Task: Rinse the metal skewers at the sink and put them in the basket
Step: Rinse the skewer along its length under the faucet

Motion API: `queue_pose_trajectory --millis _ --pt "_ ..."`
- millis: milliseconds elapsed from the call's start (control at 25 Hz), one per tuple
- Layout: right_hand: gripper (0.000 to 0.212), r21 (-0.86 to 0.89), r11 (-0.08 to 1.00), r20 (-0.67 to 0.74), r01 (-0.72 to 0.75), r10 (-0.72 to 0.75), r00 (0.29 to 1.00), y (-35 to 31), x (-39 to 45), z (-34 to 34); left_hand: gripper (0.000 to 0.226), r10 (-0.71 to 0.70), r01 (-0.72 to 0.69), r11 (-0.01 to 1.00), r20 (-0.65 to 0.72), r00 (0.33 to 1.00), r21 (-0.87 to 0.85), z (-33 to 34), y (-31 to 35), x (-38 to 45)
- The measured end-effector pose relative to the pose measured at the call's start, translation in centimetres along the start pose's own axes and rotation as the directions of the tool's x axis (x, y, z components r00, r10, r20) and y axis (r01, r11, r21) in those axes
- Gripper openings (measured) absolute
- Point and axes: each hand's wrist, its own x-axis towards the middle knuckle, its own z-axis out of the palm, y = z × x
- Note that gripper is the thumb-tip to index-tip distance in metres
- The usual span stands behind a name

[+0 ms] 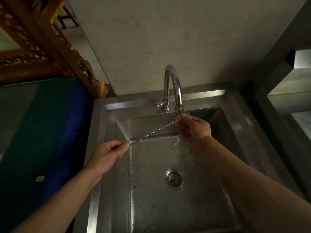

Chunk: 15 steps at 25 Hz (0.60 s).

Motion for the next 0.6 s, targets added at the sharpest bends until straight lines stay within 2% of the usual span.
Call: queue_pose_trajectory --millis 80,160,320,480,520,600 --pt "0.004 0.053 0.998 0.065 -0.042 0.038 0.997 0.5 -0.4 0.5 0.025 -0.022 0.022 1.000 -0.015 1.000 0.011 -1.0 -0.8 -0.4" --pt "0.015 0.054 0.997 0.118 -0.058 0.051 0.992 0.8 -0.7 0.7 0.023 -0.038 0.038 0.999 -0.024 0.999 0.020 -1.8 -1.7 -0.8" --pt "0.016 -0.015 0.999 0.028 -0.040 0.041 0.999 1.1 -1.2 1.0 0.025 -0.024 0.026 0.999 -0.049 0.999 0.048 -2.1 -2.3 -1.1" --pt "0.022 -0.219 0.974 -0.084 0.052 -0.072 0.994 1.7 -1.4 0.1 0.024 0.014 -0.009 0.998 -0.092 0.996 0.056 -1.3 -2.5 -1.1" --pt "0.022 -0.293 0.952 -0.086 0.091 -0.121 0.989 1.9 -1.4 -0.6 0.022 0.030 -0.024 0.998 -0.104 0.994 0.060 -0.9 -2.5 -1.1" --pt "0.021 -0.430 0.887 0.003 0.169 -0.185 0.983 2.1 -1.2 -2.0 0.021 0.096 -0.086 0.990 -0.091 0.991 0.110 0.3 -2.4 -0.7"
